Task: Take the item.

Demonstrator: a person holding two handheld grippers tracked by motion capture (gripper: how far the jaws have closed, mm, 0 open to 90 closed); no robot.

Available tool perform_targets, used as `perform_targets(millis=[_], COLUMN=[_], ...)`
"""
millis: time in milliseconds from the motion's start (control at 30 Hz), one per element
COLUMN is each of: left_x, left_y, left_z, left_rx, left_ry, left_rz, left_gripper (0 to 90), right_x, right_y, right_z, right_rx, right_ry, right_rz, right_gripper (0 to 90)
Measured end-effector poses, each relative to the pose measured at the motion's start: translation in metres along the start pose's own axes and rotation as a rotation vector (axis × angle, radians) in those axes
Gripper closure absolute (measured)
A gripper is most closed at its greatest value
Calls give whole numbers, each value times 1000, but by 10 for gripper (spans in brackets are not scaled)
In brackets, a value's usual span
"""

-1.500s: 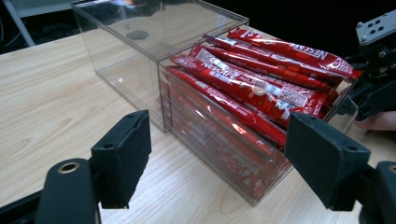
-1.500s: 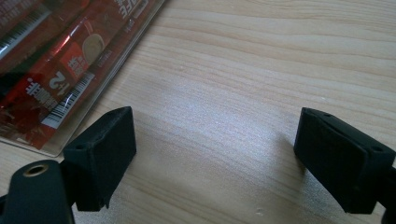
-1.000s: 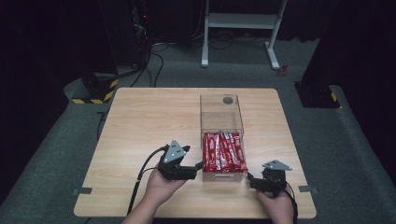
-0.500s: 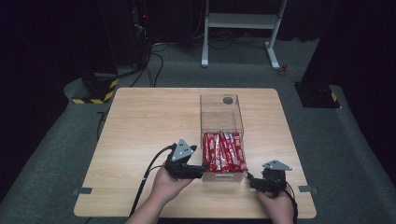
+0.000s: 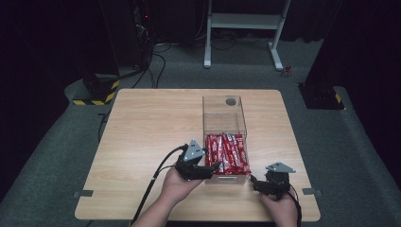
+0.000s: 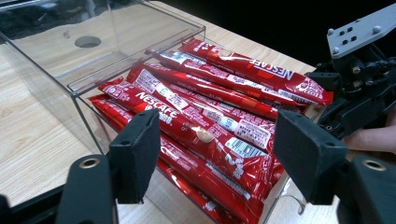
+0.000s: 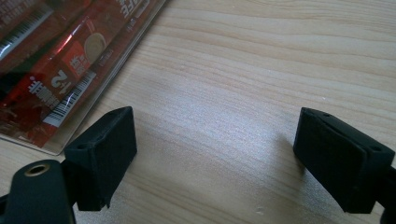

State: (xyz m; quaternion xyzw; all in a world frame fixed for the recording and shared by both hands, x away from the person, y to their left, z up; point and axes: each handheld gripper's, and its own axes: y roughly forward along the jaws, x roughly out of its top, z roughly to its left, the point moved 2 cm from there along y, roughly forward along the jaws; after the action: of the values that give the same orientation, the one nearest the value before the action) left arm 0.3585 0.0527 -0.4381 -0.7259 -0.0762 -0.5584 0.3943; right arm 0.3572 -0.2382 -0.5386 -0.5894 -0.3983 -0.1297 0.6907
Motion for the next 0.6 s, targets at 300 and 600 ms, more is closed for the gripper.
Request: perform_targets(millis=[300,600], left_x=[-4,-12], left_y=[11,18], left_z=[0,-2], left_rx=[27,51], left_ry=[7,-5], left_rz=[35,34], left_gripper=[467,597], right_x=[0,0], right_y=[0,0], right_z=[0,0], right_rx=[0,1], right_ry=[0,-3], right_rz=[0,-1], right_gripper=[132,135])
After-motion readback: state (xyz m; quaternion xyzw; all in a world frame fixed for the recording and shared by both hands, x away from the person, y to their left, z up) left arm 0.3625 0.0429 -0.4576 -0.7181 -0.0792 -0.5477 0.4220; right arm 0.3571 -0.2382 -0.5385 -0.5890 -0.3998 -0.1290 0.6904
